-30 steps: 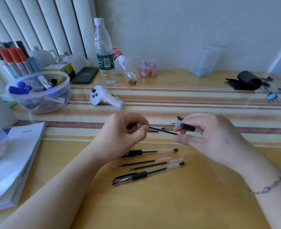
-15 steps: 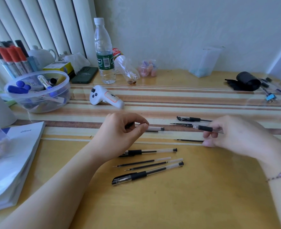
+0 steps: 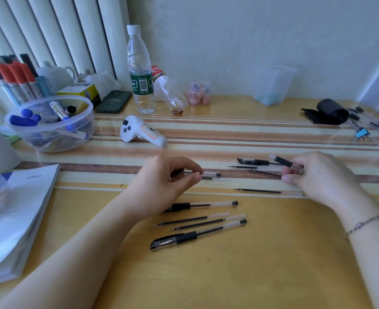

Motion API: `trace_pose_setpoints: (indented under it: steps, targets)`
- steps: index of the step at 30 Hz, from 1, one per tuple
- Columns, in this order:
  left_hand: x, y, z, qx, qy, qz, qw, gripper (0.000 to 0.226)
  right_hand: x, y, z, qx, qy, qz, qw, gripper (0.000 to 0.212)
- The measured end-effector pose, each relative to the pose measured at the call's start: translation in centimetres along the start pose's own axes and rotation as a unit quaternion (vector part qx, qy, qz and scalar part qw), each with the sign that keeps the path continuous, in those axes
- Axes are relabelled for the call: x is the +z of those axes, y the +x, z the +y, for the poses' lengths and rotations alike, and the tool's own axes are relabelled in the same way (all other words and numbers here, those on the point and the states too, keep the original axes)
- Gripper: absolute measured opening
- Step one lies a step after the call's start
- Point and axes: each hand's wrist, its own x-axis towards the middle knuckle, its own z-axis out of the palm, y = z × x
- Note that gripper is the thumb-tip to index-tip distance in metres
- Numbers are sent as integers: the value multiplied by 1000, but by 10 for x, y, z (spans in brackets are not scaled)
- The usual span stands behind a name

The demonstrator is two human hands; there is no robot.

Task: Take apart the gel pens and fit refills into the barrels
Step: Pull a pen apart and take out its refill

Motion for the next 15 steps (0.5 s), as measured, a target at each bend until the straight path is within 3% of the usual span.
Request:
trace_pose_setpoints:
  steps: [3, 6, 8, 15]
  targets:
    - [-2, 2, 2, -4, -39, -2, 999, 10, -4, -5, -2, -44, -21, 42, 998, 16]
    - [-3, 3, 5, -11, -105, -4, 994, 9, -13, -20, -24, -144, 159, 53, 975, 8]
    - [-3, 4, 7, -8, -136, -6, 991, 12, -13, -30, -39, -190, 215, 38, 957, 18]
    - [-2, 4, 10, 1, -166, -18, 986, 18, -9, -35, -46, -208, 182, 56, 959, 12]
